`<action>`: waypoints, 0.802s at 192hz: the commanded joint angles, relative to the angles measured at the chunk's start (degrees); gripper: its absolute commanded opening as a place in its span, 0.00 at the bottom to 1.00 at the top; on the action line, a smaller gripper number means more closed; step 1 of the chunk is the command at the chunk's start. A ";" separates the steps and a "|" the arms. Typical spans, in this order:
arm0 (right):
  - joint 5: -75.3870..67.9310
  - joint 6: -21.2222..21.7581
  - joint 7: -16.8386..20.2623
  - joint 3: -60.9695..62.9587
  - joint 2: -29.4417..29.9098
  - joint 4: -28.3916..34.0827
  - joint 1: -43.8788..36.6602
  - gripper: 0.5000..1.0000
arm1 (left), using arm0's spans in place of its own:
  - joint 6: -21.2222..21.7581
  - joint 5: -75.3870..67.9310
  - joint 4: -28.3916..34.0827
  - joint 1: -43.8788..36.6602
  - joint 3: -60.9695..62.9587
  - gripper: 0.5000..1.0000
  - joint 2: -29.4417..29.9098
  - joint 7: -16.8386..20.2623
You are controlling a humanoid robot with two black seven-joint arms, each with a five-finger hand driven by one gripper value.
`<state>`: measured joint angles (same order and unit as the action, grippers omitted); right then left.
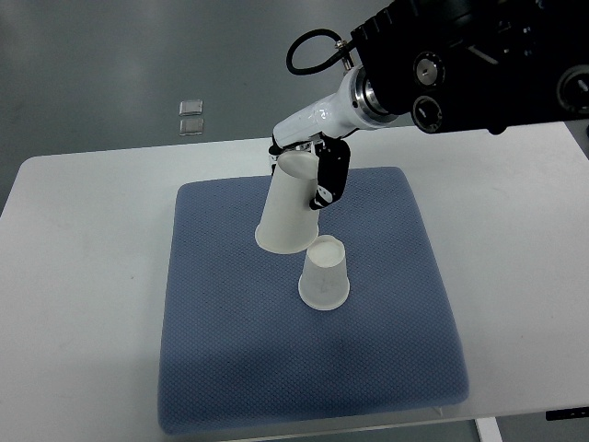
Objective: Stack paper cups
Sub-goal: 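Carry the cup over the inverted cup on the pad and lower it, then press the held cup down onto the inverted cup to nest them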
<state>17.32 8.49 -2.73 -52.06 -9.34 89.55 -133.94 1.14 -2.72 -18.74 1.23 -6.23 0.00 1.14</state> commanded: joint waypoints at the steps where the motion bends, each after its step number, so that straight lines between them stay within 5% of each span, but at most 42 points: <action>1: 0.00 -0.58 0.00 -0.24 0.02 0.01 0.87 0.36 | 0.00 0.00 0.02 0.00 -0.01 1.00 0.00 0.00; 154: 0.52 -2.78 0.26 -3.66 -2.09 1.68 3.77 0.41 | 0.00 0.00 0.02 -0.09 -0.01 1.00 0.00 0.09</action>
<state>17.84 5.68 -2.48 -55.72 -11.15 90.91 -130.39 1.14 -2.73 -18.64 1.19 -6.24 0.00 1.14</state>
